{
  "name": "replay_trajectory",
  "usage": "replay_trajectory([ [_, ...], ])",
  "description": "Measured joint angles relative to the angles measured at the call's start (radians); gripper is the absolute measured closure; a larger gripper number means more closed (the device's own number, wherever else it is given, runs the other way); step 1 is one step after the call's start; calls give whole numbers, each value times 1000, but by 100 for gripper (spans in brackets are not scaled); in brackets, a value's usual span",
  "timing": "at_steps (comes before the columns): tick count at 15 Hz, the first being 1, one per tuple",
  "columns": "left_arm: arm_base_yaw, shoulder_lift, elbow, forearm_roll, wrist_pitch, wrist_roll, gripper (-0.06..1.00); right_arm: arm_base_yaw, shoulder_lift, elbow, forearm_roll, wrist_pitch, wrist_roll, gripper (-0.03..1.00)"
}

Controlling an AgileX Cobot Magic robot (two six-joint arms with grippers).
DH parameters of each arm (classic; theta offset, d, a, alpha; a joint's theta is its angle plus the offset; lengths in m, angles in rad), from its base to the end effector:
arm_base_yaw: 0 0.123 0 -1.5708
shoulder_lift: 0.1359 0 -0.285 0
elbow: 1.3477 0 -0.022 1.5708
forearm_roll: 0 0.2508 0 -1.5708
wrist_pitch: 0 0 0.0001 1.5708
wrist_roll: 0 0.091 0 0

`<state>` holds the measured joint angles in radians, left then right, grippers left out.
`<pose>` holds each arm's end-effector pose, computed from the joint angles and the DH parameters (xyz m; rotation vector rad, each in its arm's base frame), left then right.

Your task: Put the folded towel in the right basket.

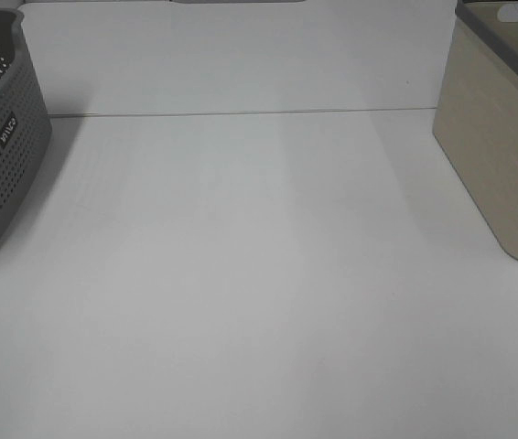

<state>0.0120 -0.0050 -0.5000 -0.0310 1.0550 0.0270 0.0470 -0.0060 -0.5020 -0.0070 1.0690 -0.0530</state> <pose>-0.0054 -0.0025 0.2778 0.0167 2.0332 -0.0125 -0.0063 -0.0009 0.2771 -0.1018 2.0421 -0.0121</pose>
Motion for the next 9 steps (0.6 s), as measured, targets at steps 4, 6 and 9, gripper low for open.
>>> replay_trajectory([
  [4, 0, 0, 0, 0, 0, 0, -2, 0, 0, 0, 0, -2, 0, 32],
  [6, 0, 0, 0, 0, 0, 0, -2, 0, 0, 0, 0, -3, 0, 32],
  [9, 0, 0, 0, 0, 0, 0, -2, 0, 0, 0, 0, -3, 0, 32],
])
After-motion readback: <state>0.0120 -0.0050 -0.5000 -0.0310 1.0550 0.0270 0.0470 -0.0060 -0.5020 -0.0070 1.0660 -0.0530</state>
